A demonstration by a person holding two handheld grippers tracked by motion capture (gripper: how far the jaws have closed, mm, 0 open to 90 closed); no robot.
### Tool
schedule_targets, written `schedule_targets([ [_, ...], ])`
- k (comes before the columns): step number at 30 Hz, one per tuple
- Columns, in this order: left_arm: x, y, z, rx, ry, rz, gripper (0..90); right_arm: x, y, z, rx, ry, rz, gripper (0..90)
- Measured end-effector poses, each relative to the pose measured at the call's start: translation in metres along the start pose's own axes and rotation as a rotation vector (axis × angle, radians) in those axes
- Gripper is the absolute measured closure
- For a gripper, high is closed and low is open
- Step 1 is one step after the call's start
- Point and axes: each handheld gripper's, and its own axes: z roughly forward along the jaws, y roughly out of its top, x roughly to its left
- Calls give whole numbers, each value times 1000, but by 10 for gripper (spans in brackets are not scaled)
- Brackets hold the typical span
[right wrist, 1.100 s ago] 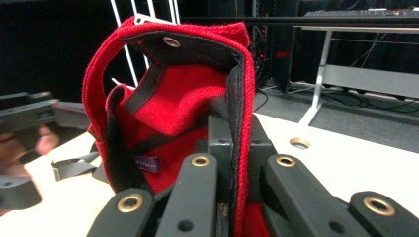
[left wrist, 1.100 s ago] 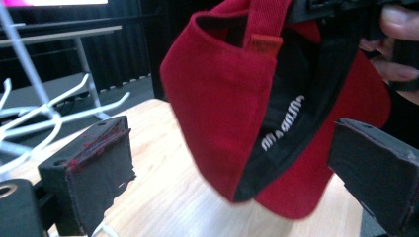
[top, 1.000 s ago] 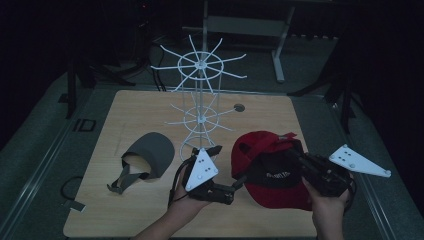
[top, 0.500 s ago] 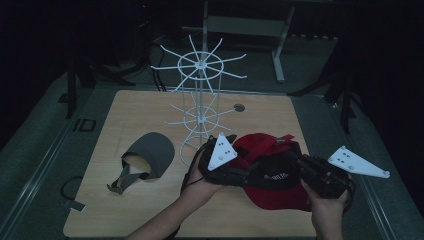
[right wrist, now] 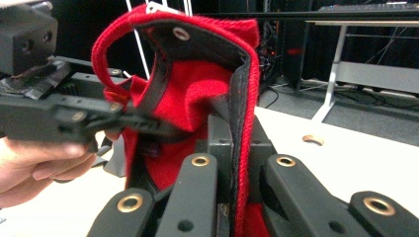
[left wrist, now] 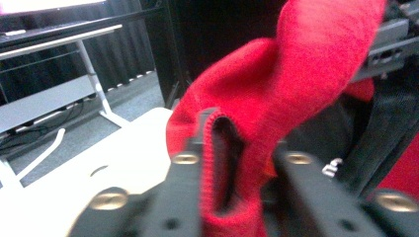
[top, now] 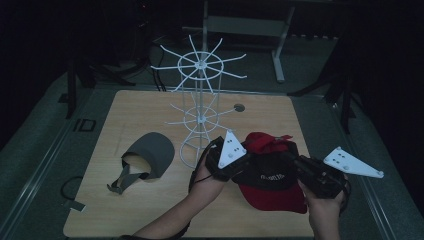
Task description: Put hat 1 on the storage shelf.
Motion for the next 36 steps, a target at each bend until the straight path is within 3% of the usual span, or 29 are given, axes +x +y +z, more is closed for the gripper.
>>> schedule_targets([
  [8, -2, 13, 3, 12, 38, 21, 867, -2, -9, -4, 0, -5, 18, 865],
  [15, -5, 23, 2, 14, 35, 36, 874, -6, -18, -6, -4, -29, 33, 848],
  [22, -7, 30, 2, 10, 31, 65, 876, -6, -26, -7, 26, -41, 17, 769],
  [27, -10, 35, -1, -14, 8, 88, 876, -5, -32, -11, 60, 13, 1, 606],
  [28, -10, 35, -1, -14, 8, 88, 876, -5, -32, -11, 60, 13, 1, 606],
  [29, -10, 36, -1, -15, 7, 87, 877, -4, -33, -13, 66, 46, -18, 505],
  [30, -9, 36, -2, -21, -2, 86, 877, -4, -33, -13, 66, 46, -18, 505],
  [32, -8, 37, -2, -25, -14, 85, 876, -2, -31, -19, 60, 93, -37, 411],
  [34, -8, 37, -2, -27, -14, 83, 876, 0, -30, -21, 56, 109, -52, 384],
  [35, -7, 37, -3, -37, -31, 88, 876, 3, -28, -27, 47, 151, -79, 372],
  [36, -7, 36, -5, -41, -24, 93, 875, 4, -27, -29, 41, 162, -84, 373],
])
